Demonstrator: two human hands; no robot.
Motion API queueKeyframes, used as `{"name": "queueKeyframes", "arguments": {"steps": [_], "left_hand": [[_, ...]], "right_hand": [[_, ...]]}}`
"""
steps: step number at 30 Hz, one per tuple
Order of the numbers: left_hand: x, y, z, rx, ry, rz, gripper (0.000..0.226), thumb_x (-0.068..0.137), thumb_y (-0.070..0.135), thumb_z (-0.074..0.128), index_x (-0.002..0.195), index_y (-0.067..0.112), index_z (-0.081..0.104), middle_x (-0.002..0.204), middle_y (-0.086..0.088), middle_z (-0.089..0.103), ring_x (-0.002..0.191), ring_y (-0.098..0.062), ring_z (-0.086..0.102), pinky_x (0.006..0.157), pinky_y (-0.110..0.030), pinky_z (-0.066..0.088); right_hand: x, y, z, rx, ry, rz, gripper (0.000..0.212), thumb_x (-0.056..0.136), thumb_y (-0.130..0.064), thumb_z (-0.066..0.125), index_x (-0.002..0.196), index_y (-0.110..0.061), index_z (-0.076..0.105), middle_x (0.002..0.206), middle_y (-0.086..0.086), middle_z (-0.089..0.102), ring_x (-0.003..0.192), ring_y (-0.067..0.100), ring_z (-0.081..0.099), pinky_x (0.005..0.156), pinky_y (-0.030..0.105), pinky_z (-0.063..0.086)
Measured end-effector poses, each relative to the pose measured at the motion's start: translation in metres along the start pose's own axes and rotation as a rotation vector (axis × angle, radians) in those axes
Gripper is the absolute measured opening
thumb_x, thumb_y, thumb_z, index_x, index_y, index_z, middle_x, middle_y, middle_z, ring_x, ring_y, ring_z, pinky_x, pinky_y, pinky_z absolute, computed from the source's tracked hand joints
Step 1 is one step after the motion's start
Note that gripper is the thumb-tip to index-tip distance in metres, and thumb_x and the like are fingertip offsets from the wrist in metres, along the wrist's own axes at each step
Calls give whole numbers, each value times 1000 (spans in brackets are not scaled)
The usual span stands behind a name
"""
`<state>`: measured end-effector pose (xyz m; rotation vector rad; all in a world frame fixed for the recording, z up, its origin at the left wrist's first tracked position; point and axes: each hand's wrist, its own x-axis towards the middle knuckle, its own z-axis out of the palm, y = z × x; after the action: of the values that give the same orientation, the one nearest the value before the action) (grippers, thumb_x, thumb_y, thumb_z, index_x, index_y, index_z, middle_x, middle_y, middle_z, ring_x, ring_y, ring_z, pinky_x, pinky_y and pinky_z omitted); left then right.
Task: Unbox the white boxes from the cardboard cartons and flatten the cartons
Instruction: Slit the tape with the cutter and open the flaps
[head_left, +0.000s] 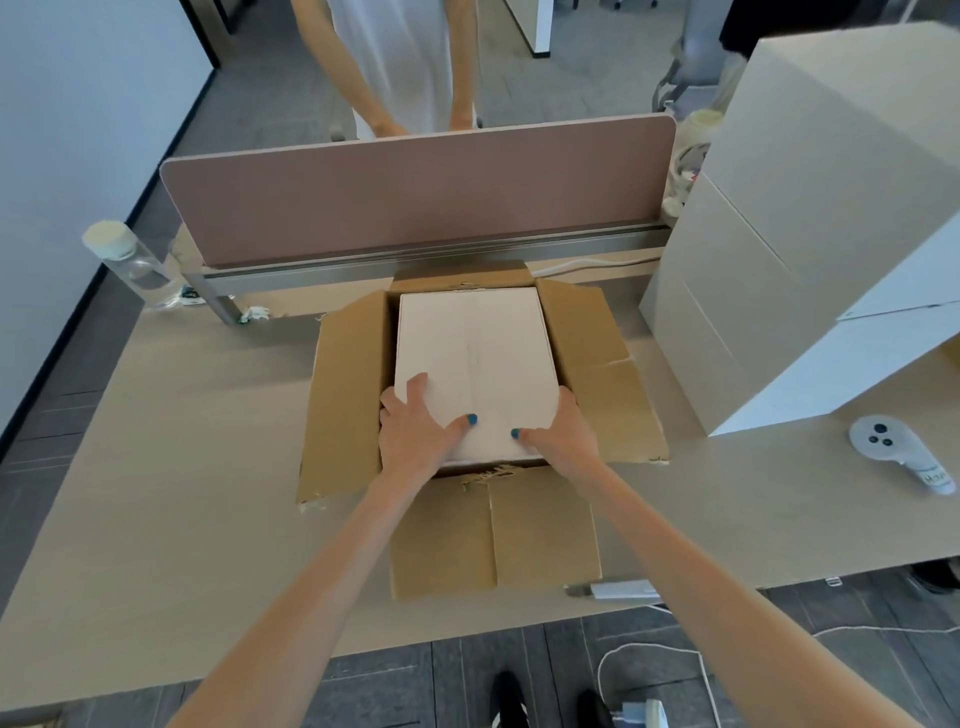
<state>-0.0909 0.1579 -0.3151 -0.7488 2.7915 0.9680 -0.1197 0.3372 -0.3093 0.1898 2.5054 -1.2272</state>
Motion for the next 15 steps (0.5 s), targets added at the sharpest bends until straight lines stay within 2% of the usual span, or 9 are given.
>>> {"name": "queueKeyframes", "arguments": {"steps": [3,6,10,13,15], "left_hand": [[-2,8,-11,-8,55,19,79,77,61,71,142,31,35,146,-7,33,125,-30,47,96,-41,46],[-8,20,-25,-47,81,17,80,76,67,69,141,33,36,137,-5,42,119,-27,51,94,-41,48],[-21,43,-49,-107,137,64,83,75,65,73,143,31,40,129,-5,45,120,-26,51,98,-42,47],[-37,64,-70,-105,175,84,80,79,60,73,145,29,41,134,-5,43,126,-25,46,102,-41,44],[-44,75,-82,-141,196,100,83,75,65,72,144,32,41,138,-4,40,127,-25,45,100,-40,44]], "right_hand": [[-1,-5,-6,47,3,-17,66,76,-25,76,130,-15,39,126,2,56,114,23,54,95,41,47],[2,-13,-19,65,12,-80,71,74,-30,78,132,-18,39,124,-1,57,113,21,54,92,38,48],[-4,-25,-44,152,31,-159,67,73,-29,79,130,-23,44,116,-8,61,105,15,57,84,31,47],[-16,-37,-66,226,50,-233,62,73,-29,79,126,-26,48,111,-12,62,101,11,58,78,27,44],[-24,-48,-81,269,65,-291,60,73,-27,80,125,-27,50,109,-14,62,101,10,58,74,23,44]]}}
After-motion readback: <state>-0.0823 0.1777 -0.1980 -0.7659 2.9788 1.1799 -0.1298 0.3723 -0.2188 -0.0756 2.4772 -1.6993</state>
